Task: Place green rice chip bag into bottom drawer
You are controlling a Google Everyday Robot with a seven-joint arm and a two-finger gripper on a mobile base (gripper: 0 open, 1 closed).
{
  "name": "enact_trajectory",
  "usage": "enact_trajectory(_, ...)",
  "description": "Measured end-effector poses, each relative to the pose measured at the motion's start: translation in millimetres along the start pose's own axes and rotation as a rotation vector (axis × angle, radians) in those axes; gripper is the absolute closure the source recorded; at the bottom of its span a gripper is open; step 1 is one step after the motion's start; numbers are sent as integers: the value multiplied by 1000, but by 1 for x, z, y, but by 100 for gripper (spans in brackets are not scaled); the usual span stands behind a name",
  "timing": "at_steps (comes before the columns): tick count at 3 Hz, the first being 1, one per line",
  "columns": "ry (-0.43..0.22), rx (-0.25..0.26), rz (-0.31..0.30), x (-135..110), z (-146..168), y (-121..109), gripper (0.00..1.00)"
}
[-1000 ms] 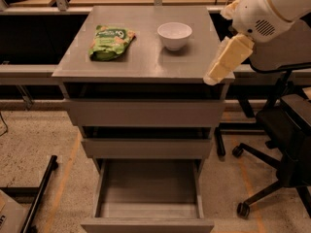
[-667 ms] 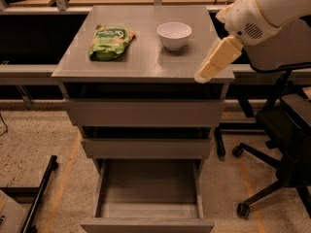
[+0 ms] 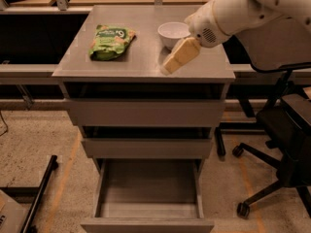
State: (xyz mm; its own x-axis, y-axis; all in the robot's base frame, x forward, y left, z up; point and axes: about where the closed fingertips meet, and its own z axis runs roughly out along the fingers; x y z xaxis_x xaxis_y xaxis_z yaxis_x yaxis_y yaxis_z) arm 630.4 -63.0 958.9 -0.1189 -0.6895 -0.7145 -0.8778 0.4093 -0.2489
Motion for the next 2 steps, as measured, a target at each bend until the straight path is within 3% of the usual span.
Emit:
enact_trajectory(1, -65, -8, 20, -13, 53, -19, 0)
enact_trajectory(2, -64, -11, 24, -13, 54, -18, 0)
